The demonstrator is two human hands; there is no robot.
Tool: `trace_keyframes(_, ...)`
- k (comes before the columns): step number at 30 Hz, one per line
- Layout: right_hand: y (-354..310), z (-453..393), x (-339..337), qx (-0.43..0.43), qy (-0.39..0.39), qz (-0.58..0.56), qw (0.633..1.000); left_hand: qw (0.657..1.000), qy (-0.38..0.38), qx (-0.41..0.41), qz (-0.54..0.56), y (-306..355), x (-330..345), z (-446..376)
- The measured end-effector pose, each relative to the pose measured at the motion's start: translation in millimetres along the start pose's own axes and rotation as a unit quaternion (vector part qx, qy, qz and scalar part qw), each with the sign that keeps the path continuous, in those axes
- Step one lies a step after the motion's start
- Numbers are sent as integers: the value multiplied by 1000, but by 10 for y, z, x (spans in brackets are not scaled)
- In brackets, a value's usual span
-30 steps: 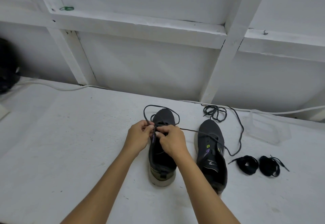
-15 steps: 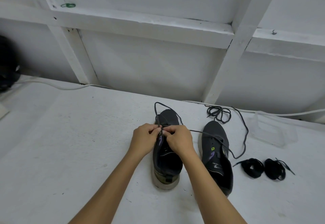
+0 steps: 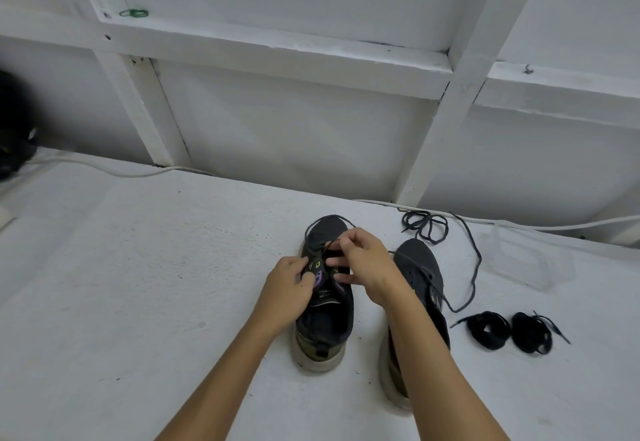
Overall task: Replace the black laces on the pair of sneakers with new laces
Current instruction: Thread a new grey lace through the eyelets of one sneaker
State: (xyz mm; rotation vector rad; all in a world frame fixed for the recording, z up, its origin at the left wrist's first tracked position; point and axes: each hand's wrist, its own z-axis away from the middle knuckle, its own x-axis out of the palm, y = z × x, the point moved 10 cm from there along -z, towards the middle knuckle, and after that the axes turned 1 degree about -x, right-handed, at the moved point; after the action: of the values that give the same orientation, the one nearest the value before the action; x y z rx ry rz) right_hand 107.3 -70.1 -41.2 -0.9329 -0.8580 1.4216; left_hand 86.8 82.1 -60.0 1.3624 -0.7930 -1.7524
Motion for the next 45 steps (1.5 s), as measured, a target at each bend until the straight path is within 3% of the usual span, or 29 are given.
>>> trace_keyframes(6, -17, 22, -30, 18, 2, -120, 993, 998, -25, 47, 31, 87, 168, 156)
trace_keyframes(13, -100, -35, -56, 15, -6, -113, 993, 997, -4, 78, -18, 251, 108, 172)
trace_keyframes(19, -246, -33, 44, 10, -49, -154, 987, 989, 78, 96, -81, 273, -5, 199)
trace_keyframes(26, -177, -105, 41, 21, -47, -152, 987, 969, 176, 91, -147, 284, -211, 175)
trace_keyframes(30, -154, -138, -8, 12, -33, -62, 997, 960, 221, 85, -147, 266, -448, 137)
trace_keyframes(33, -214, -103, 5, -31, -14, 93, 995, 955, 242, 59, -162, 223, -560, 105)
trace_keyframes(36, -274, -41, 124, -71, -28, 263, 962, 972, 207, 45, -100, 169, -487, 106)
trace_keyframes(41, -241, -85, 219, -87, -47, 389, 916, 998, 60, 2, -28, 64, -234, 53)
trace_keyframes(43, -227, -85, 216, -73, -74, 308, 946, 998, 49, -10, -28, 59, -236, 62)
trace_keyframes(45, -325, -37, 161, -63, -92, 153, 982, 998, 40, -17, -36, 66, -227, 65)
